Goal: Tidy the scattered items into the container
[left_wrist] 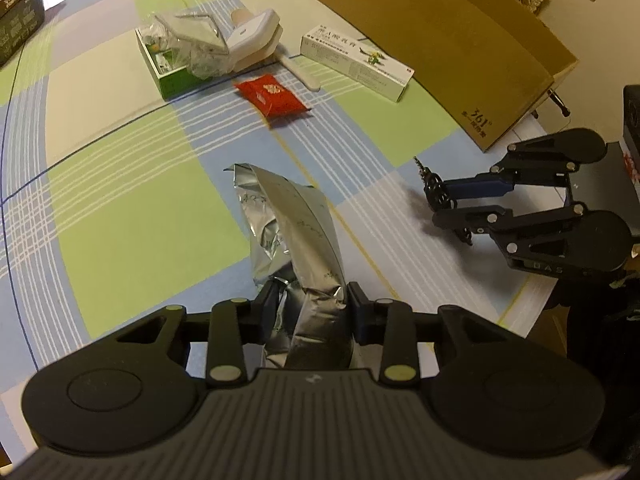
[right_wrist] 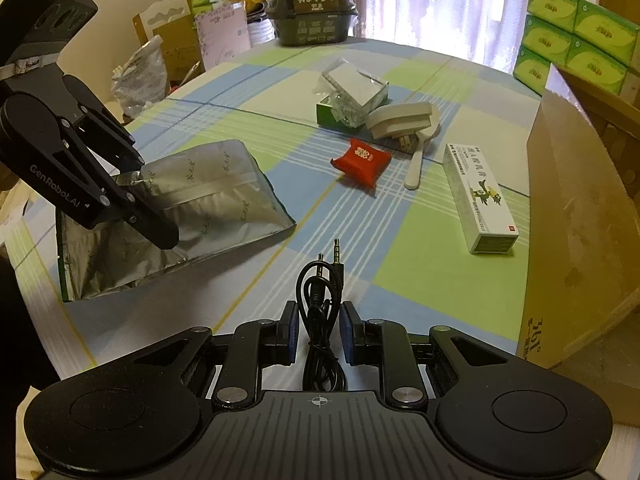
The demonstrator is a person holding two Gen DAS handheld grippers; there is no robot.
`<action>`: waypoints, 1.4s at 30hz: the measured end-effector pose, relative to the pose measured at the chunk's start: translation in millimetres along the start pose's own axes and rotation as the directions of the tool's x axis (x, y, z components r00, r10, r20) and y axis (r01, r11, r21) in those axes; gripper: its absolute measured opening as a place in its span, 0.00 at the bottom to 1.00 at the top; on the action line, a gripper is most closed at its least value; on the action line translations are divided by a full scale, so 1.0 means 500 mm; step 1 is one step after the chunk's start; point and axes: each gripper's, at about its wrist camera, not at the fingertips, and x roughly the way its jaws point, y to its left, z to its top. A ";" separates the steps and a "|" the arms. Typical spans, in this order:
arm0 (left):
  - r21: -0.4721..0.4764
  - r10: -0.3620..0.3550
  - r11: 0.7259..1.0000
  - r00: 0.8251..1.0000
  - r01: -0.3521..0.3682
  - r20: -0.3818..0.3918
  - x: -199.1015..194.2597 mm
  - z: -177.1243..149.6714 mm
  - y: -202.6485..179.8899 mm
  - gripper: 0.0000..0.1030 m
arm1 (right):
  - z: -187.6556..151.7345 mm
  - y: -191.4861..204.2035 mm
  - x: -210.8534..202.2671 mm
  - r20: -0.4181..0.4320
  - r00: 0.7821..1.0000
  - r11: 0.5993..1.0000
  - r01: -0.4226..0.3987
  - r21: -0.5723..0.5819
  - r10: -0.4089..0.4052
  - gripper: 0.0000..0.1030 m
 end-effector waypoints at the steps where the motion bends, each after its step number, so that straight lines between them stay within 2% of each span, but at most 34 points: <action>1: 0.000 -0.001 1.000 1.000 0.001 0.000 -0.001 0.000 -0.002 0.30 | -0.001 0.000 -0.002 0.002 1.000 1.000 0.000 0.002 0.000 0.23; 13: -0.005 -0.008 1.000 0.999 0.008 0.032 -0.024 0.003 -0.014 0.29 | 0.002 0.001 -0.031 0.030 0.999 1.000 0.009 0.015 -0.009 0.23; 14: -0.006 -0.006 1.000 0.999 0.007 0.037 -0.027 0.007 -0.015 0.29 | 0.006 0.001 -0.036 0.036 0.999 1.000 0.011 0.015 -0.011 0.21; 15: -0.006 -0.006 1.000 0.999 0.006 0.041 -0.030 0.011 -0.016 0.29 | 0.009 0.001 -0.040 0.041 0.999 1.000 0.013 0.016 -0.013 0.13; 33: 0.036 -0.011 0.999 0.993 0.006 0.119 -0.084 0.066 -0.081 0.29 | 0.041 -0.008 -0.136 0.151 0.985 0.996 0.073 0.042 -0.078 0.13; 42: 0.073 -0.004 0.997 0.989 -0.008 0.150 -0.115 0.121 -0.117 0.29 | 0.078 -0.042 -0.199 0.224 0.966 0.991 0.113 0.073 -0.126 0.13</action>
